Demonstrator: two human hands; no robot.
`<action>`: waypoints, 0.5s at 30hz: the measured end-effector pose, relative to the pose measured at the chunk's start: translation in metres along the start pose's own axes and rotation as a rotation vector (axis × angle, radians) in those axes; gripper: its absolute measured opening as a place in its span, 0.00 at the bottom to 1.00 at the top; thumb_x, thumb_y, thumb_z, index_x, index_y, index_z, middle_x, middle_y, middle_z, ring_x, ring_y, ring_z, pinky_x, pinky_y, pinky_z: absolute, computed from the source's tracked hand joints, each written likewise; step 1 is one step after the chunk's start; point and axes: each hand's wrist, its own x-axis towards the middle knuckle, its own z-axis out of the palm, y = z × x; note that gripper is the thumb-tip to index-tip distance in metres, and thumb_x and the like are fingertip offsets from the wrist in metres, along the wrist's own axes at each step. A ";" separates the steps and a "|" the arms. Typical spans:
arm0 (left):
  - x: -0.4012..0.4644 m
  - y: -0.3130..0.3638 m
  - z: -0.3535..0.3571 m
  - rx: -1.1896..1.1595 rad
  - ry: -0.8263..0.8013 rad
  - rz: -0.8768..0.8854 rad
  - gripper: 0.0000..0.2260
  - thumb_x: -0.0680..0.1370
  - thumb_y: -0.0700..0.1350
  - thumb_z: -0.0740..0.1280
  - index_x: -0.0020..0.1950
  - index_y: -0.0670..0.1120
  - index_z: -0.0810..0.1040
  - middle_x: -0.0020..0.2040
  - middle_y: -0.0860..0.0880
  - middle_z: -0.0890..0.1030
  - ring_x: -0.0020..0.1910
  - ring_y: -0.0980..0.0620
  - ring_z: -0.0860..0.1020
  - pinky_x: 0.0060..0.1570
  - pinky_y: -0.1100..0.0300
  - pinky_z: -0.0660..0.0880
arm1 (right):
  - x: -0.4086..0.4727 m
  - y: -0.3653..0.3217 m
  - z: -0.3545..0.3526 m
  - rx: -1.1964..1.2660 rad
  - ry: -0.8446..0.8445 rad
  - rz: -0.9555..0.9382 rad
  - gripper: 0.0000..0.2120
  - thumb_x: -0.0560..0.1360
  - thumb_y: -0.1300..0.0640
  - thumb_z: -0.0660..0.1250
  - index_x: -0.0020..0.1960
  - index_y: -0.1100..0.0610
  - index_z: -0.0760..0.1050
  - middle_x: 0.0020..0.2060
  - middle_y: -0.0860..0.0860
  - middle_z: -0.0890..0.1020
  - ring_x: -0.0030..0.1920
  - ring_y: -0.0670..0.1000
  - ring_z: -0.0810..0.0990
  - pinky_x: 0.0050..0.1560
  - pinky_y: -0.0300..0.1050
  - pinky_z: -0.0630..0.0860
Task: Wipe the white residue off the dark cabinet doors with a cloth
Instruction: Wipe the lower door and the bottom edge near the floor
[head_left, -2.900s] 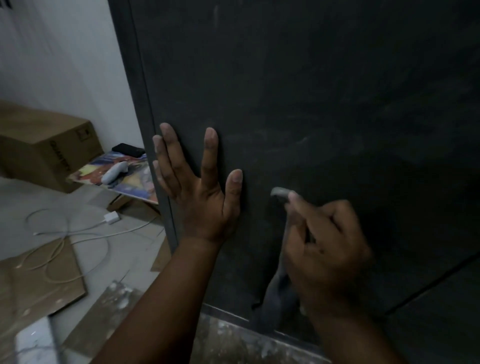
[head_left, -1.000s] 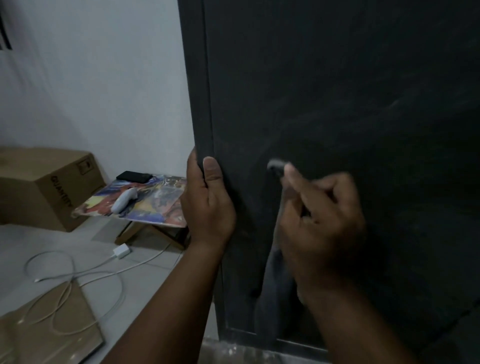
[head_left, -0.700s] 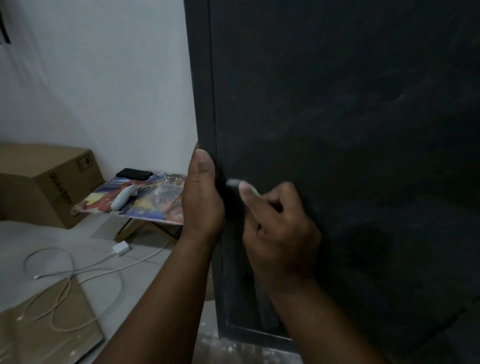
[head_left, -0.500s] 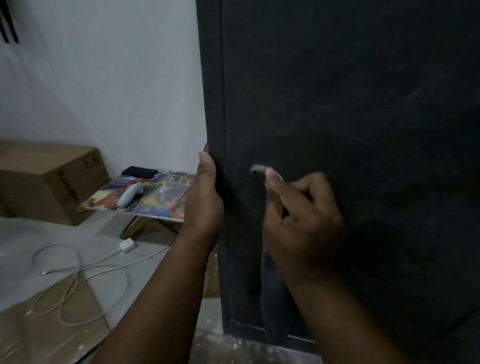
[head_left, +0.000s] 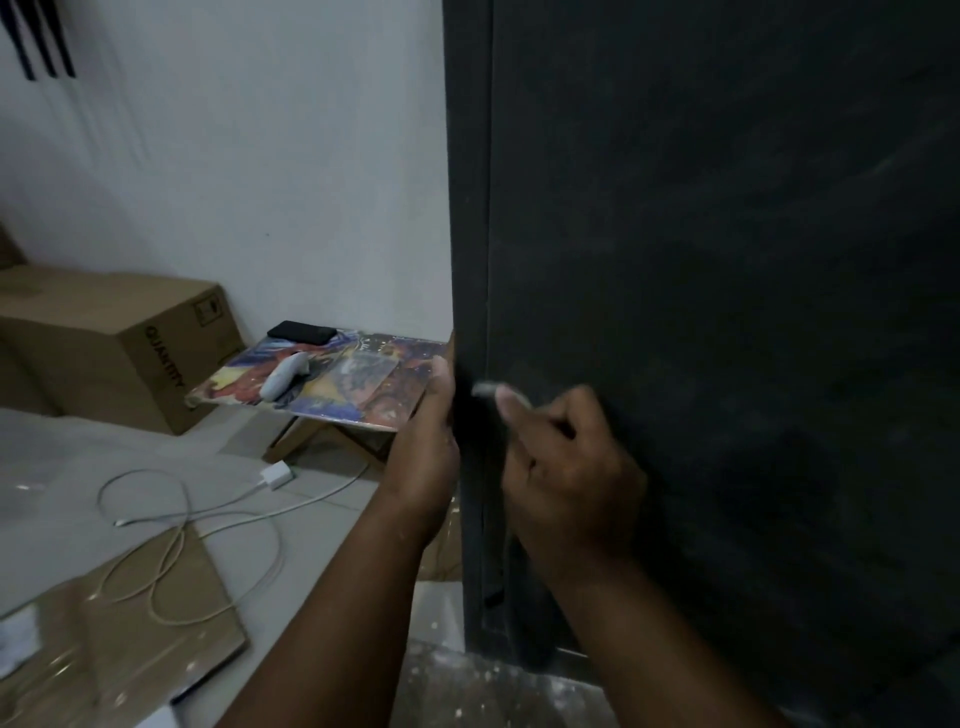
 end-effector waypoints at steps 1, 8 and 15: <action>-0.001 -0.001 -0.001 0.021 -0.003 -0.005 0.19 0.82 0.66 0.58 0.63 0.62 0.83 0.63 0.55 0.84 0.66 0.55 0.80 0.71 0.48 0.72 | 0.009 -0.001 0.001 -0.008 0.073 -0.018 0.04 0.80 0.58 0.73 0.49 0.53 0.87 0.36 0.53 0.77 0.30 0.54 0.74 0.24 0.50 0.73; -0.002 -0.008 0.005 0.004 0.050 0.021 0.22 0.83 0.66 0.58 0.72 0.58 0.76 0.72 0.51 0.78 0.69 0.55 0.77 0.73 0.49 0.71 | 0.029 -0.010 0.011 -0.032 0.116 -0.051 0.08 0.82 0.54 0.69 0.52 0.52 0.87 0.37 0.52 0.75 0.32 0.54 0.73 0.27 0.47 0.70; -0.005 -0.020 0.007 0.025 0.123 -0.082 0.31 0.72 0.76 0.62 0.69 0.60 0.75 0.69 0.52 0.79 0.69 0.52 0.77 0.68 0.52 0.75 | -0.040 0.027 0.005 -0.111 -0.257 0.030 0.22 0.84 0.43 0.54 0.52 0.50 0.86 0.38 0.45 0.75 0.34 0.45 0.70 0.31 0.41 0.69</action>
